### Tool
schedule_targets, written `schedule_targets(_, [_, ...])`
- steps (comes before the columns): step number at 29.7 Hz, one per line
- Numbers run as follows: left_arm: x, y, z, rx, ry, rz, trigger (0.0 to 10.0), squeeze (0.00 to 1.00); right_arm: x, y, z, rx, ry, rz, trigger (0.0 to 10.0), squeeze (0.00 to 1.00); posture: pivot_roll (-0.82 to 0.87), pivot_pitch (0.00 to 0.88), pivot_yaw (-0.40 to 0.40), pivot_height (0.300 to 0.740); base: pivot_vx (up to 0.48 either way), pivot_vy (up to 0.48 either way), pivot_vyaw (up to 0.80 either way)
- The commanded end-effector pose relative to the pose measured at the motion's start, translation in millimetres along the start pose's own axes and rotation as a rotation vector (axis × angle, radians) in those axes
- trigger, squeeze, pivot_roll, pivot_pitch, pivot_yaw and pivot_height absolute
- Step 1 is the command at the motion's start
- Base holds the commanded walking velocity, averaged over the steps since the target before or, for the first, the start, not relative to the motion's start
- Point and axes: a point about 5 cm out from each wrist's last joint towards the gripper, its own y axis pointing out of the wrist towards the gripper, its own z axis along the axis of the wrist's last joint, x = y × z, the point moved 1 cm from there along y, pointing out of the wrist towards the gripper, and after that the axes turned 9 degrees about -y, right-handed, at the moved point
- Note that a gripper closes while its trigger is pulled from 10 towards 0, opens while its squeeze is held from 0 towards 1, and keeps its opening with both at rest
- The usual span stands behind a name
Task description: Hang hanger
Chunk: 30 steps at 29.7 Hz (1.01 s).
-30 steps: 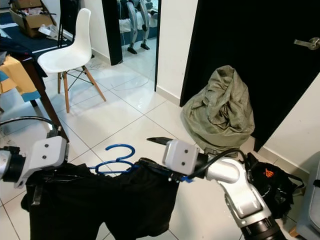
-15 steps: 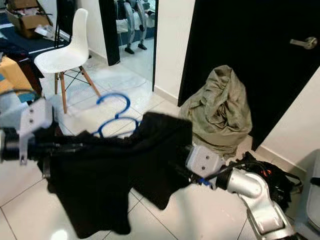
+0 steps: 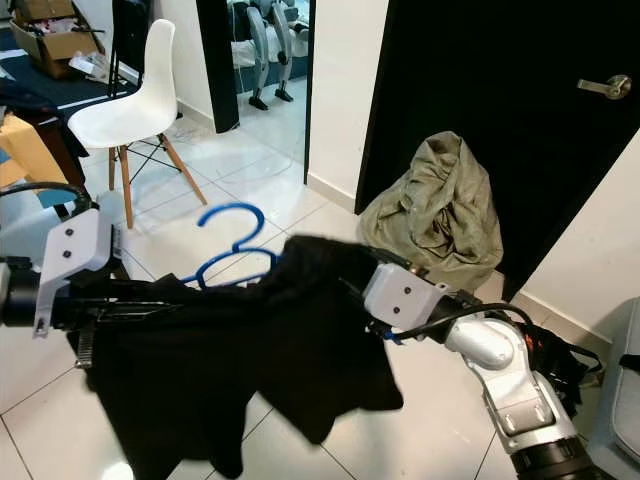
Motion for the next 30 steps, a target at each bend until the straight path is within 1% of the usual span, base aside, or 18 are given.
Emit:
schedule_targets(1, [-4.5, -5.2, -2.4, -0.034, 0.027, 0.020, 0.0, 0.00, 6.6, -10.6, -6.8, -0.039, -0.025, -0.032, 10.0, 0.00, -0.01, 0.200, -0.055, 0.740, 0.000, 0.000, 0.00])
schedule_targets(2, [-8.0, -8.1, -5.8, -0.043, 0.016, 0.038, 0.0, 0.00, 9.1, -16.9, -8.9, -0.057, -0.018, -0.044, 10.0, 0.00, -0.01, 0.203, -0.053, 0.740, 0.000, 0.000, 0.00])
schedule_targets(4, [-8.0, -8.1, -5.8, -0.043, 0.016, 0.038, 0.0, 0.00, 9.1, -16.9, -8.9, -0.057, -0.018, -0.044, 10.0, 0.00, -0.01, 0.203, -0.053, 0.740, 0.000, 0.000, 0.00])
schedule_targets(5, [-10.1, -10.9, -8.1, -0.049, 0.006, 0.051, 0.0, 0.00, 8.1, -22.4, -9.3, -0.063, -0.010, -0.039, 10.0, 0.00, -0.02, 0.206, -0.050, 0.740, 0.000, 0.000, 0.00])
schedule_targets(9, [-10.6, -14.7, -7.5, -0.036, -0.014, 0.053, 0.0, 0.00, 3.0, -24.4, -4.7, -0.040, 0.021, -0.006, 10.0, 0.00, -0.02, 0.212, -0.048, 0.740, 0.000, 0.000, 0.00])
schedule_targets(10, [-10.8, -18.1, -6.2, -0.019, -0.033, 0.051, 0.0, 0.00, -4.3, -24.1, 1.3, -0.007, 0.047, 0.044, 10.0, 0.00, -0.02, 0.213, -0.048, 0.740, 0.000, 0.000, 0.00])
schedule_targets(12, [-14.0, -26.4, -6.6, 0.006, -0.061, 0.047, 0.0, 0.00, -24.7, -22.1, 20.6, 0.095, 0.100, 0.209, 10.0, 0.00, -0.02, 0.216, -0.052, 0.740, 0.000, 0.000, 0.00])
schedule_targets(13, [-14.0, -26.4, -6.6, 0.006, -0.061, 0.047, 0.0, 0.00, -24.7, -22.1, 20.6, 0.095, 0.100, 0.209, 10.0, 0.00, -0.02, 0.216, -0.052, 0.740, 0.000, 0.000, 0.00])
schedule_targets(14, [-14.5, -28.5, -7.8, 0.006, -0.063, 0.039, 0.0, 0.00, -31.9, -21.8, 26.9, 0.130, 0.115, 0.272, 10.0, 0.00, -0.02, 0.216, -0.052, 0.740, 0.000, 0.000, 0.00])
schedule_targets(15, [-14.5, -28.5, -7.8, 0.006, -0.063, 0.039, 0.0, 0.00, -31.9, -21.8, 26.9, 0.130, 0.115, 0.272, 10.0, 0.00, -0.02, 0.216, -0.052, 0.740, 0.000, 0.000, 0.00])
schedule_targets(17, [-12.2, -28.4, -10.6, -0.007, -0.052, -0.006, 0.0, 0.00, -39.8, -18.0, 39.3, 0.200, 0.134, 0.333, 10.0, 0.00, -0.02, 0.216, -0.057, 0.740, 0.000, 0.000, 0.00])
schedule_targets(18, [-9.3, -26.0, -10.4, -0.007, -0.047, -0.037, 0.0, 0.00, -40.3, -13.3, 43.4, 0.225, 0.137, 0.335, 10.0, 0.00, -0.02, 0.215, -0.058, 0.740, 0.000, 0.000, 0.00])
schedule_targets(20, [-9.3, -26.0, -10.4, -0.007, -0.047, -0.037, 0.0, 0.00, -40.3, -13.3, 43.4, 0.225, 0.137, 0.335, 10.0, 0.00, -0.02, 0.215, -0.058, 0.740, 0.000, 0.000, 0.00])
schedule_targets(22, [-3.2, -19.6, -7.7, 0.002, -0.038, -0.090, 0.0, 0.00, -36.1, -0.8, 46.8, 0.249, 0.138, 0.299, 10.0, 0.00, -0.02, 0.214, -0.057, 0.740, 0.000, 0.000, 0.00])
schedule_targets(23, [-3.2, -19.6, -7.7, 0.002, -0.038, -0.090, 0.0, 0.00, -36.1, -0.8, 46.8, 0.249, 0.138, 0.299, 10.0, 0.00, -0.02, 0.214, -0.057, 0.740, 0.000, 0.000, 0.00])
schedule_targets(25, [1.4, -12.6, -3.5, 0.018, -0.028, -0.127, 0.0, 0.00, -24.4, 12.2, 44.3, 0.245, 0.137, 0.214, 10.0, 0.00, -0.01, 0.214, -0.057, 0.740, 0.000, 0.000, 0.00])
schedule_targets(26, [1.4, -12.6, -3.5, 0.018, -0.028, -0.127, 0.0, 0.00, -24.4, 12.2, 44.3, 0.245, 0.137, 0.214, 10.0, 0.00, -0.01, 0.214, -0.057, 0.740, 0.000, 0.000, 0.00])
schedule_targets(30, [3.4, -7.6, -0.5, 0.033, -0.025, -0.156, 0.0, 0.00, -10.6, 17.6, 42.9, 0.239, 0.134, 0.159, 10.0, 0.00, -0.02, 0.214, -0.052, 0.740, 0.000, 0.000, 0.00])
